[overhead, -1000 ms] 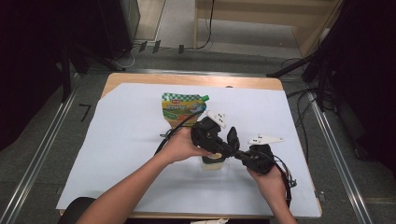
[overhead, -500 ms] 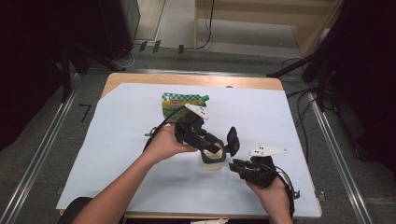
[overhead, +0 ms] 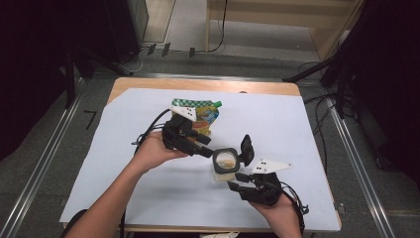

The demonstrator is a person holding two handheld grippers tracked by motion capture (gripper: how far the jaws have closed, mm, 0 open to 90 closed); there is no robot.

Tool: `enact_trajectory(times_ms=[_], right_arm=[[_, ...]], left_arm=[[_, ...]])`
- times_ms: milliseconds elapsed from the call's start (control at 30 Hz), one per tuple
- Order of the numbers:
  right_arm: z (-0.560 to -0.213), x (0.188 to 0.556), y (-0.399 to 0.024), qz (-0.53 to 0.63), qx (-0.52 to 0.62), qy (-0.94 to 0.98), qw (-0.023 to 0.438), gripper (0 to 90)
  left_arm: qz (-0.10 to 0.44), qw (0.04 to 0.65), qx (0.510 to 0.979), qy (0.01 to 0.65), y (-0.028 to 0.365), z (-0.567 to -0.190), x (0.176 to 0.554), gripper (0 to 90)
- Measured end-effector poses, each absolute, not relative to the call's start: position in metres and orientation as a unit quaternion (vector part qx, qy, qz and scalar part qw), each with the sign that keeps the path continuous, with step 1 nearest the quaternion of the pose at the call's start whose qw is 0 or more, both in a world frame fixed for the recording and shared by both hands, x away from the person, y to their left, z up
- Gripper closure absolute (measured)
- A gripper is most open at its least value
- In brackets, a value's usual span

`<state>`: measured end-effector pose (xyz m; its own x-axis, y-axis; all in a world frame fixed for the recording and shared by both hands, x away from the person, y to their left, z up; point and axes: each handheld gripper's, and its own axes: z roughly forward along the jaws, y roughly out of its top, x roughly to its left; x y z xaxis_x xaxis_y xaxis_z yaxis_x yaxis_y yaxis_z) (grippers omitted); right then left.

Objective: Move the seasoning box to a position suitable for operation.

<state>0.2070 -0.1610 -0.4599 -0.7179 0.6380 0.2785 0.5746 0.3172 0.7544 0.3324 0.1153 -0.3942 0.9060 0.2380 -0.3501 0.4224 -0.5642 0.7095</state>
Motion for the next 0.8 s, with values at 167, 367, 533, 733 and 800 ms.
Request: enact_trajectory(times_ms=[167,367,533,733,800], right_arm=[[-0.449,0.204,-0.148,0.454,0.346,0.819,0.052,58.5],[-0.441,0.208,-0.137,0.460,0.341,0.818,0.055,52.8],[-0.435,0.218,-0.117,0.455,0.328,0.826,0.056,50.7],[-0.427,0.233,-0.102,0.457,0.320,0.828,0.058,50.9],[-0.426,0.237,-0.097,0.456,0.318,0.829,0.061,51.2]], left_arm=[[-0.102,0.430,0.873,0.203,0.133,-0.394,0.338,43.2],[-0.089,0.429,0.874,0.211,0.146,-0.392,0.341,43.6],[-0.075,0.429,0.873,0.217,0.158,-0.389,0.343,43.7],[-0.060,0.432,0.870,0.230,0.173,-0.386,0.346,43.7],[-0.053,0.428,0.871,0.234,0.177,-0.385,0.347,44.0]])
